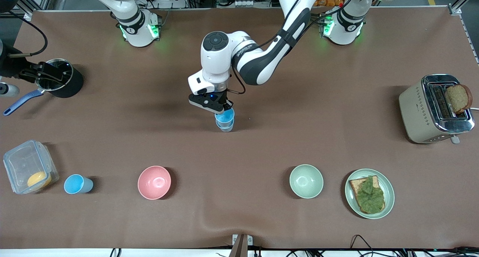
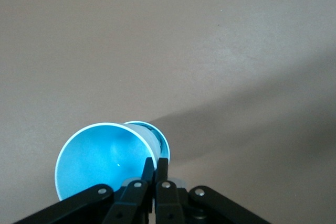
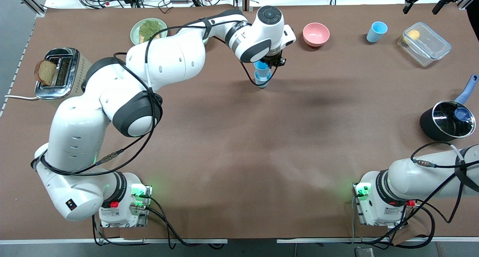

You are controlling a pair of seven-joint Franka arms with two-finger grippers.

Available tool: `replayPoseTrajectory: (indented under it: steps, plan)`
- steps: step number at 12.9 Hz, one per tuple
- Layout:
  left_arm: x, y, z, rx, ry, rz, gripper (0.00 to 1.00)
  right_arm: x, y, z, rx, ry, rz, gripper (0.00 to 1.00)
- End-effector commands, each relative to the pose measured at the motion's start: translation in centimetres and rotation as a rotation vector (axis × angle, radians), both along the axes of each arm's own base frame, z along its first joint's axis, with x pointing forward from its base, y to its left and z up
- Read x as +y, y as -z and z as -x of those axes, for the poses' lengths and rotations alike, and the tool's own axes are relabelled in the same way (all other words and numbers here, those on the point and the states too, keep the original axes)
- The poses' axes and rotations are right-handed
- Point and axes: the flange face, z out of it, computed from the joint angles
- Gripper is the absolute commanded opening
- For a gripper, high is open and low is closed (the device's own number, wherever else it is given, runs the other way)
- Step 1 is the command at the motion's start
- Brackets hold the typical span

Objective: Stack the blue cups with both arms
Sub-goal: 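Lower the held cup into the center blue cup with the left gripper, then open the left gripper and lift it off the stacked cups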

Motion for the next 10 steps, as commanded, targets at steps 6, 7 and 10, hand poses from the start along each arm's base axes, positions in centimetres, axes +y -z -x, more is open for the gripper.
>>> replayPoseTrajectory:
  steps: [6,7,10]
  plan:
    - [-0.89,-0.16,0.59,-0.025,-0.002,-0.008,0.12,-0.41,-0.06,0.17,0.005,0.006,0.01,1.0]
    - [-0.89,-0.16,0.58,-0.026,-0.002,-0.009,0.16,-0.41,-0.13,0.16,0.003,0.006,0.01,1.0]
    - [-0.78,-0.77,0.64,-0.025,-0.002,-0.012,0.18,-0.41,-0.06,0.17,0.005,0.006,0.01,1.0]
